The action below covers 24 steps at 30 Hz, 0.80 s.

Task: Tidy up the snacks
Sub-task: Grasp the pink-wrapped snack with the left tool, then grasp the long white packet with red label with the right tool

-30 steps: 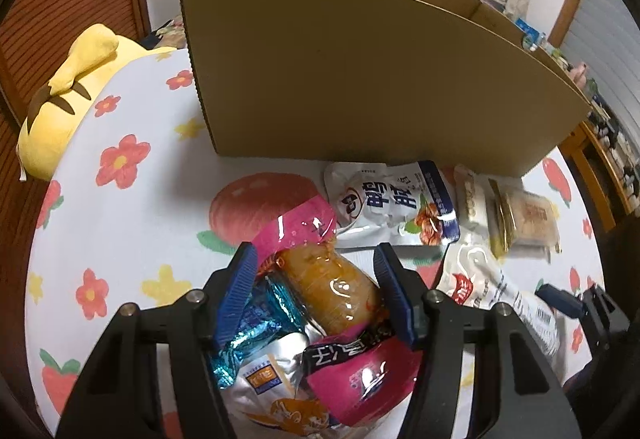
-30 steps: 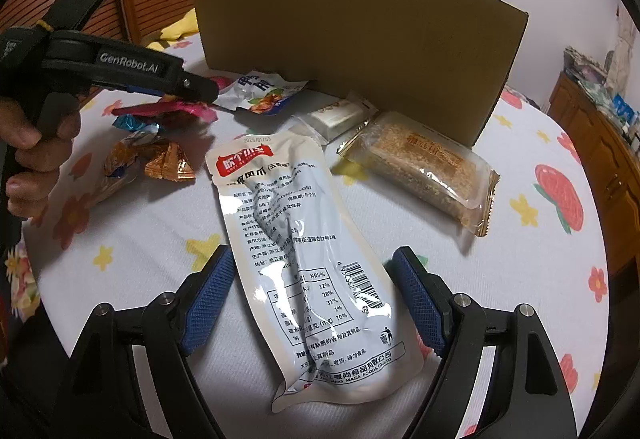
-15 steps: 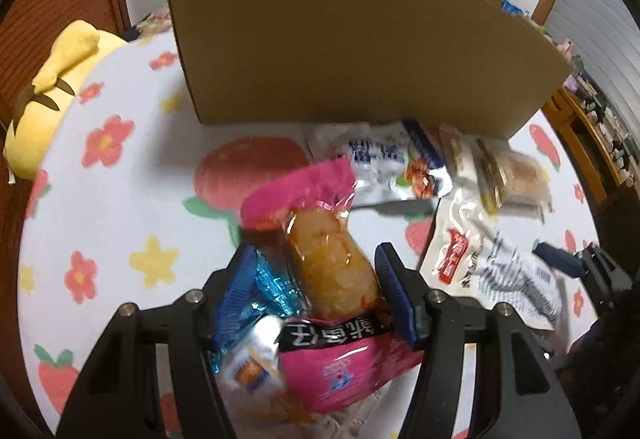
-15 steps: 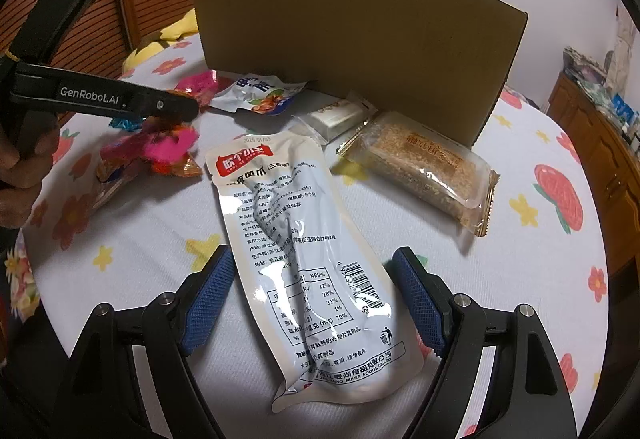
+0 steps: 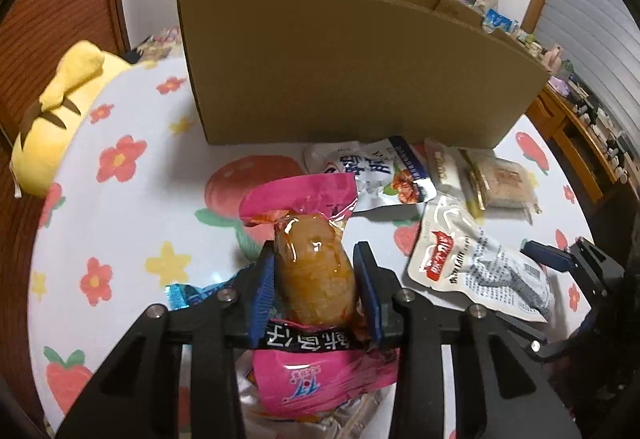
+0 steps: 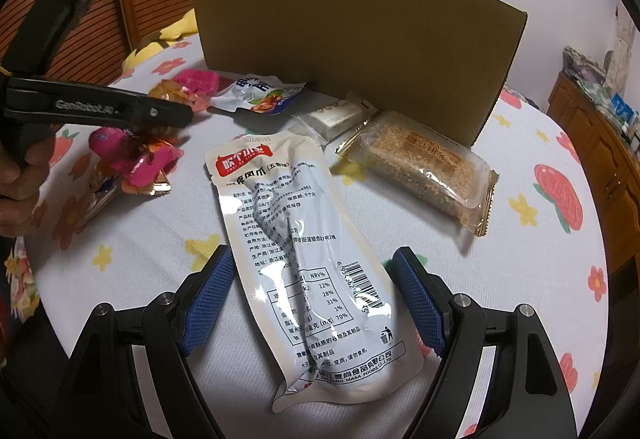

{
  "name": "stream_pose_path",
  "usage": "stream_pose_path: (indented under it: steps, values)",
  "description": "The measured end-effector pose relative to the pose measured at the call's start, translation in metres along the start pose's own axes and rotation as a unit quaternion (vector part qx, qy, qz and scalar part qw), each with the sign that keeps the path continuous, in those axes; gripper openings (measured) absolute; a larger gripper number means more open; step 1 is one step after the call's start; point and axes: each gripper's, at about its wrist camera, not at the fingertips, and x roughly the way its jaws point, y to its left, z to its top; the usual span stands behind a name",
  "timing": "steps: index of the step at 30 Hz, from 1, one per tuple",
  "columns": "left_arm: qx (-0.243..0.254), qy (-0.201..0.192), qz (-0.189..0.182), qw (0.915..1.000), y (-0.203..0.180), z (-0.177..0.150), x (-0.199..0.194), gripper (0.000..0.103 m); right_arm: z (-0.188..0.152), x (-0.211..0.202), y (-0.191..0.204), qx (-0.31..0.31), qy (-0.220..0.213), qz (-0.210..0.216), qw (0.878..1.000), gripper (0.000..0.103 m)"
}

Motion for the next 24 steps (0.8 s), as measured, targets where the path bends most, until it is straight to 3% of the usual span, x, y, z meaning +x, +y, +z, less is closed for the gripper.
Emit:
stream_pose_path:
  steps: [20,24]
  values:
    - [0.037,-0.07,-0.011,0.9968,-0.019,-0.011,-0.057,0.037,0.005,0.003,-0.004,-0.003,0.01,0.009,1.0,0.084]
    - [0.029,-0.074,-0.017,0.9967,-0.016,-0.012,-0.062,0.037,0.005,0.001,0.0,-0.012,0.009,0.013,1.0,0.077]
